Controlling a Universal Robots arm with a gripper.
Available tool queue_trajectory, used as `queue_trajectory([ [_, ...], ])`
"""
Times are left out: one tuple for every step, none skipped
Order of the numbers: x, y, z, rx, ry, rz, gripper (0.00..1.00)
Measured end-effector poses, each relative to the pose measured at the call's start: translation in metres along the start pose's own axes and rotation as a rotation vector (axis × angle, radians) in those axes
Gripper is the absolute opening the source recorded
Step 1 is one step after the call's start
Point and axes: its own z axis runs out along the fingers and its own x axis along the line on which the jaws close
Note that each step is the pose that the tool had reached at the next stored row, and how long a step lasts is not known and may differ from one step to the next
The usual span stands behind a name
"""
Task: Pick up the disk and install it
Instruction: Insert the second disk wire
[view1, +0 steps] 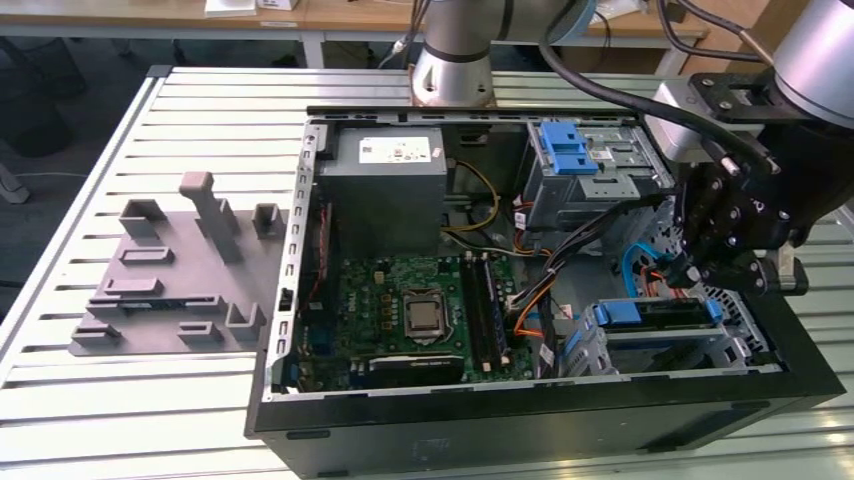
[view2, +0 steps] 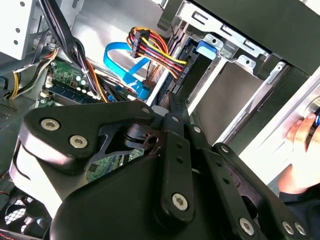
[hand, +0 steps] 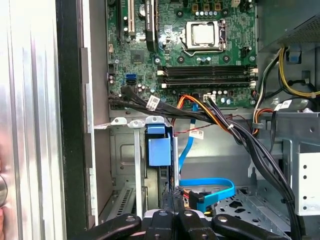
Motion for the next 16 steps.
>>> queue_trajectory([
  [-0.0001,0.0001,-0.0003,0.0,-0.0005,0.0,0.11],
  [-0.0001,0.0002,-0.0006,0.0,-0.0008,0.0,0.11],
  [-0.0002,0.0003,-0.001,0.0,-0.001,0.0,0.11],
  [-0.0004,0.0003,-0.0014,-0.0001,-0.0014,0.0,0.11],
  [-0.0007,0.0003,-0.0016,-0.0001,-0.0022,0.0,0.11],
  [-0.0009,0.0003,-0.0018,-0.0001,-0.003,0.0,0.11],
  [-0.001,0.0003,-0.002,-0.0002,-0.0041,0.0,0.11],
  [-0.0012,0.0003,-0.0023,-0.0002,-0.0048,0.0,0.11],
  [-0.0013,0.0003,-0.0029,-0.0002,-0.0051,0.0,0.11],
  [-0.0015,0.0003,-0.0037,-0.0003,-0.0053,0.0,0.11],
  [-0.0017,0.0003,-0.0043,-0.0003,-0.0057,0.0,0.11],
  [-0.002,0.0003,-0.0048,-0.0003,-0.0059,0.0,0.11],
  [-0.0024,0.0003,-0.0054,-0.0002,-0.0058,0.0,0.11],
  [-0.0028,0.0003,-0.0059,-0.0003,-0.0058,0.0,0.11],
  [-0.0031,0.0003,-0.0065,-0.0003,-0.0058,0.0,0.11],
  [-0.0034,0.0003,-0.0074,-0.0003,-0.0056,0.0,0.11],
])
